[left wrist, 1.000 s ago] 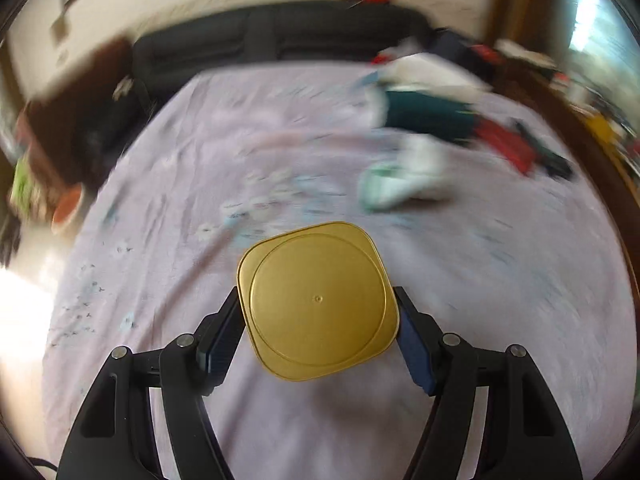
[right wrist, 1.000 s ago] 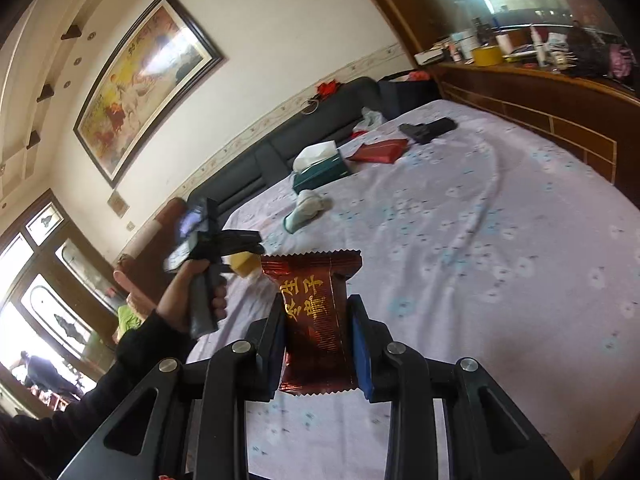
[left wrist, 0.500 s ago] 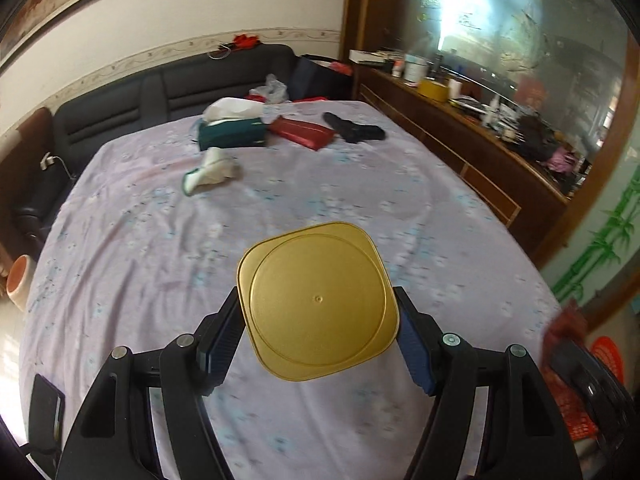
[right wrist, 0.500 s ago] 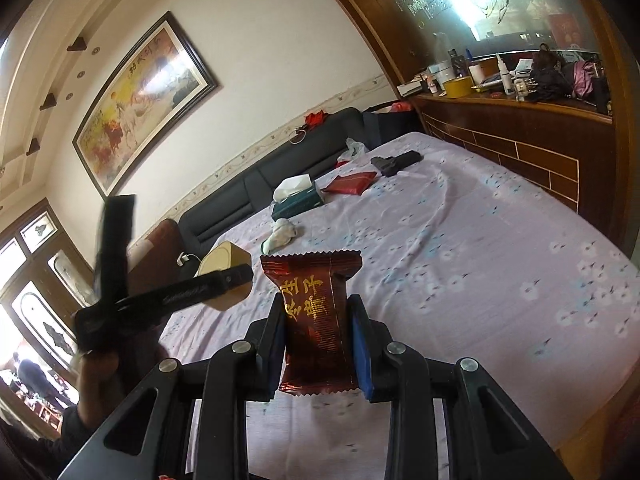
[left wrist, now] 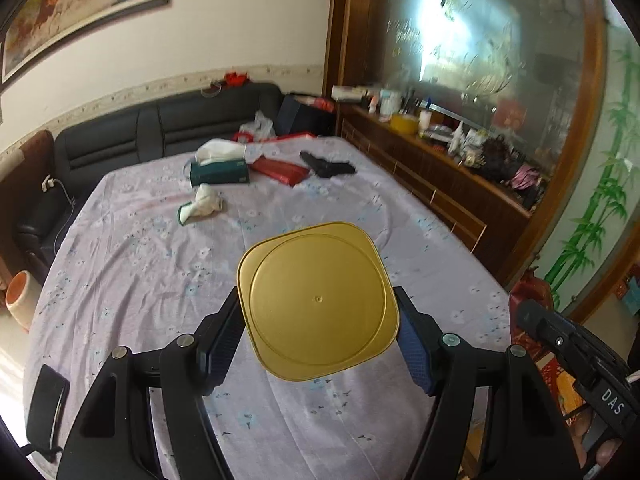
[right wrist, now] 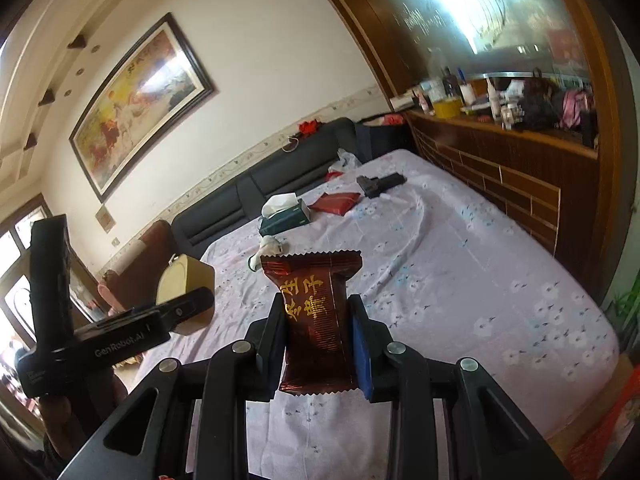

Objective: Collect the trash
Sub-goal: 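Carry the candy wrapper and yellow lid to the red wastebasket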

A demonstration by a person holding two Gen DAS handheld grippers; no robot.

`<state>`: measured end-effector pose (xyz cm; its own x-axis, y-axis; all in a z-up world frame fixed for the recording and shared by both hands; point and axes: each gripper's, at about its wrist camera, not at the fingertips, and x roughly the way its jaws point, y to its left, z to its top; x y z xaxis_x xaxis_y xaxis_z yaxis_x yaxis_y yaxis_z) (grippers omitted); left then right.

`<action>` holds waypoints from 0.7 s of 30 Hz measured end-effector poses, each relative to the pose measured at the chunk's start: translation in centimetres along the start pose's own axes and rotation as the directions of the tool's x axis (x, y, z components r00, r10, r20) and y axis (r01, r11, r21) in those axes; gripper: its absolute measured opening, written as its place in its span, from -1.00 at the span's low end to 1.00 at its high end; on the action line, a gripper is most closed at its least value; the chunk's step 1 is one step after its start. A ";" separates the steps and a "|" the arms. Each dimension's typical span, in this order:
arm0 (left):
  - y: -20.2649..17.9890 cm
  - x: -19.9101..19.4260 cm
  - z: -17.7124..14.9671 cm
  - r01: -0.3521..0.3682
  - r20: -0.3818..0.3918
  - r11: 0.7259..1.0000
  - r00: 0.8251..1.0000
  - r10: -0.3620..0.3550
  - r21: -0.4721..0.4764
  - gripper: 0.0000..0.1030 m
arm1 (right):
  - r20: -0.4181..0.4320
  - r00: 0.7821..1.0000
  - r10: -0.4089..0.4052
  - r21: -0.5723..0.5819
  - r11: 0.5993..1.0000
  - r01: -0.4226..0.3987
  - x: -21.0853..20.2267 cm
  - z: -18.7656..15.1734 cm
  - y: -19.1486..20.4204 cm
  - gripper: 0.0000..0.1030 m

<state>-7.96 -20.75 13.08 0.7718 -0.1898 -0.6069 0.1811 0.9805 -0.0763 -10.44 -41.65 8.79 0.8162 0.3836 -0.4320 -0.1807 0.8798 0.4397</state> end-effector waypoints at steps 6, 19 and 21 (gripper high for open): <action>-1.7 -3.4 -0.7 0.094 0.031 0.993 0.995 -0.096 0.070 0.35 | 0.055 0.997 -0.050 -0.013 0.999 0.050 -4.4 -2.0 1.7 -0.39; -3.8 -9.8 -3.3 0.254 0.067 0.952 0.961 -0.268 0.173 0.35 | 0.216 0.945 -0.248 0.090 0.968 0.233 -15.8 -5.8 3.8 -0.39; -4.2 -10.4 -3.4 0.278 0.057 0.944 0.955 -0.292 0.176 0.35 | 0.228 0.935 -0.271 0.104 0.962 0.253 -17.0 -6.2 4.0 -0.39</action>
<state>-18.82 -22.72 16.97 0.7188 -0.4704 -0.5118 0.4932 0.8640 -0.1014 -28.42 -42.88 13.04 0.9376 0.0563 -0.3433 0.0898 0.9142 0.3953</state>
